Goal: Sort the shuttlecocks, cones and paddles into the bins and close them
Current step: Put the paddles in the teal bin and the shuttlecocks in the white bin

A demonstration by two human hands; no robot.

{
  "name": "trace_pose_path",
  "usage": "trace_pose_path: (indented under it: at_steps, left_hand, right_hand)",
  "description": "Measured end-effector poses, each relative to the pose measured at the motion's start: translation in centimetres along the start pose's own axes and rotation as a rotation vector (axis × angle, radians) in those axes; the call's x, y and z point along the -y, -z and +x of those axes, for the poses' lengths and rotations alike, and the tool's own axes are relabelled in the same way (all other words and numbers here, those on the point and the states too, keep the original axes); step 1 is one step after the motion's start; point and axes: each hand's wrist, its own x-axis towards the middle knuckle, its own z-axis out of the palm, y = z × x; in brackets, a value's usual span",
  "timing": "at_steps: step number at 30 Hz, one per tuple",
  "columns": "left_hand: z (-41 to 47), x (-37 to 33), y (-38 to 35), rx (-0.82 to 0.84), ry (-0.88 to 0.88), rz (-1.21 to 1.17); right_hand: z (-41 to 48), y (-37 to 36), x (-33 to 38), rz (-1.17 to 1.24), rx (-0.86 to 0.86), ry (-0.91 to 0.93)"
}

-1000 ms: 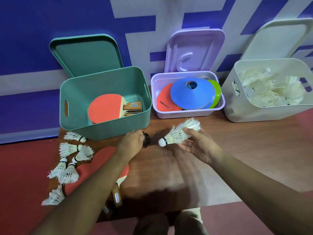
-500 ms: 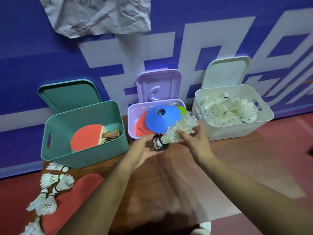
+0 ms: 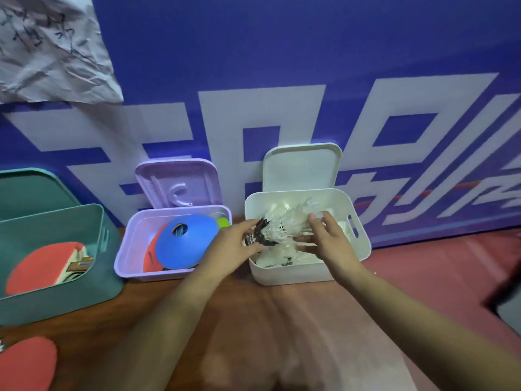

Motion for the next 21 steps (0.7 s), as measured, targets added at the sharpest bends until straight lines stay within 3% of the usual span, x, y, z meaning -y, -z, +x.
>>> trace_pose_path:
  at_steps: [6, 12, 17, 21]
  left_hand:
    - [7.6, -2.2, -4.1, 0.073, -0.076, 0.326]
    - [13.9, -1.7, -7.0, 0.054, -0.111, 0.518]
    - [16.4, 1.0, -8.9, 0.128, -0.049, 0.663]
    - [16.1, 1.8, -9.3, 0.133, -0.021, 0.648]
  right_hand:
    - [7.1, 6.8, -2.0, -0.380, -0.086, -0.036]
    - [12.6, 7.7, -3.1, -0.737, -0.167, 0.111]
    - [15.1, 7.3, -5.9, -1.050, -0.102, 0.153]
    - [15.4, 6.9, -5.3, -1.055, -0.076, 0.099]
